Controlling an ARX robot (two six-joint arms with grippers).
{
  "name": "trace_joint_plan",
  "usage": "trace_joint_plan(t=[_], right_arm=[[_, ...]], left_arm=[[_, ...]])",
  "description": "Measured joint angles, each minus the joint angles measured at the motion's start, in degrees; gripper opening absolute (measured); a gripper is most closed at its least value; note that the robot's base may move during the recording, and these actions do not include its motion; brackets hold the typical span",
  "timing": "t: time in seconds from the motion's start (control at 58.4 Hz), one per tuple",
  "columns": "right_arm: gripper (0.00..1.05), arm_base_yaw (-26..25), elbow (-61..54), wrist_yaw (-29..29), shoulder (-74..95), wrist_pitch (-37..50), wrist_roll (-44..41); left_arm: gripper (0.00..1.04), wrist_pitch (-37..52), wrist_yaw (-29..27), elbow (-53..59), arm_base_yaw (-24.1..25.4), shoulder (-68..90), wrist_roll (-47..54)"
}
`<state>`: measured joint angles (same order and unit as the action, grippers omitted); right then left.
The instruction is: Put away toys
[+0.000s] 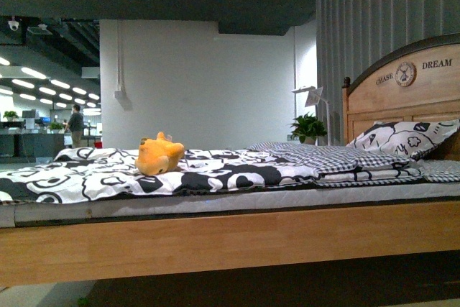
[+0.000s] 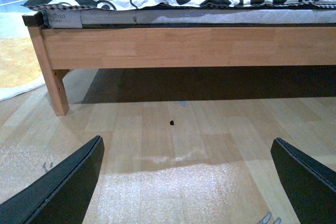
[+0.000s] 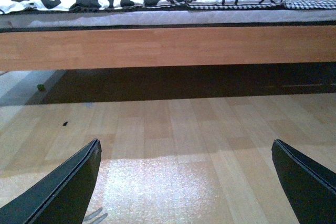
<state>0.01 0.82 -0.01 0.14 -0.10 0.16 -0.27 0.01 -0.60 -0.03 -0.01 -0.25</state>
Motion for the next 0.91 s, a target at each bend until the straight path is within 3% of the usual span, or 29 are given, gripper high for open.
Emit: trace_joint_plan(t=[0.907], right_arm=[[0.98, 0.0, 0.0, 0.0, 0.0, 0.0, 0.0]], left_arm=[[0.98, 0.0, 0.0, 0.0, 0.0, 0.0, 0.0]])
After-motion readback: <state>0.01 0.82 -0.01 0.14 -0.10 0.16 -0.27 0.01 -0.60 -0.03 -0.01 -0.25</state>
